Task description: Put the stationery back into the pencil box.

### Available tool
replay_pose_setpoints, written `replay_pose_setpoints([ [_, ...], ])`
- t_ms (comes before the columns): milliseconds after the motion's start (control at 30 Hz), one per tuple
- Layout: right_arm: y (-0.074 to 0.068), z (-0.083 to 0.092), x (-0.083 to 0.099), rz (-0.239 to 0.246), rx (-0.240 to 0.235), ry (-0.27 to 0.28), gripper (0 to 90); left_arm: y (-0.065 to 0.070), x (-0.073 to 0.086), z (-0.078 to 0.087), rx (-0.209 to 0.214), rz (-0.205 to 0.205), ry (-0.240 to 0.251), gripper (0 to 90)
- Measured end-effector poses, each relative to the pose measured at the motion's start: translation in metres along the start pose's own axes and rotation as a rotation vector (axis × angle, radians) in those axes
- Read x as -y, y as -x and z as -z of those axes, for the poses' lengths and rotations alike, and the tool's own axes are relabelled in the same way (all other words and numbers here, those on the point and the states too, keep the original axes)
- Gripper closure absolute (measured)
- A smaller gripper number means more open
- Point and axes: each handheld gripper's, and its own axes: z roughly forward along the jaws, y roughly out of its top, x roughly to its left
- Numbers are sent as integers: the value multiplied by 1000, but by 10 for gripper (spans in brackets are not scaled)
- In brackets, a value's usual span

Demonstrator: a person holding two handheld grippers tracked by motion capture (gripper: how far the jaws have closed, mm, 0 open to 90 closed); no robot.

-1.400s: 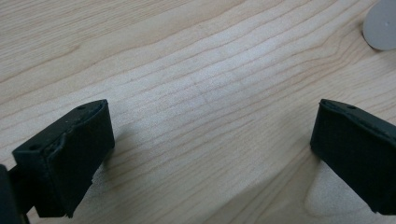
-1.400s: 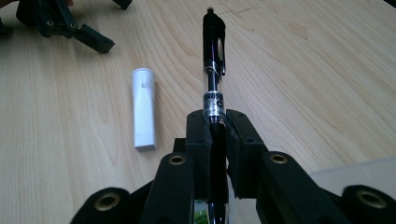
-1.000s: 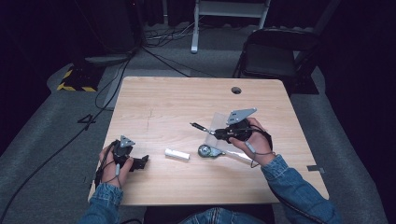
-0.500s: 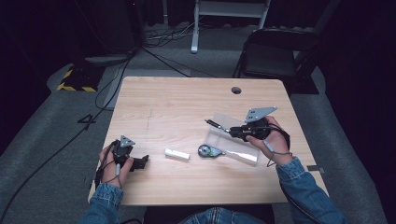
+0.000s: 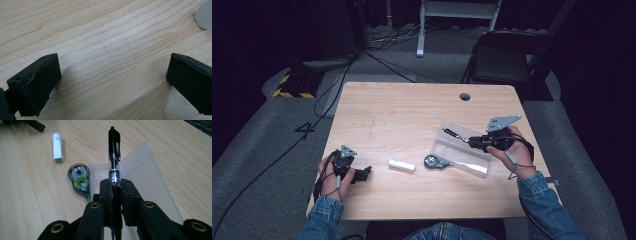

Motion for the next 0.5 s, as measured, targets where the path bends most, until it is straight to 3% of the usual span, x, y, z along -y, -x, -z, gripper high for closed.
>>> replay_pose_setpoints([
  [500, 7, -3, 19, -14, 29, -37, 806, 0, -1, 0, 3, -2, -3, 0],
])
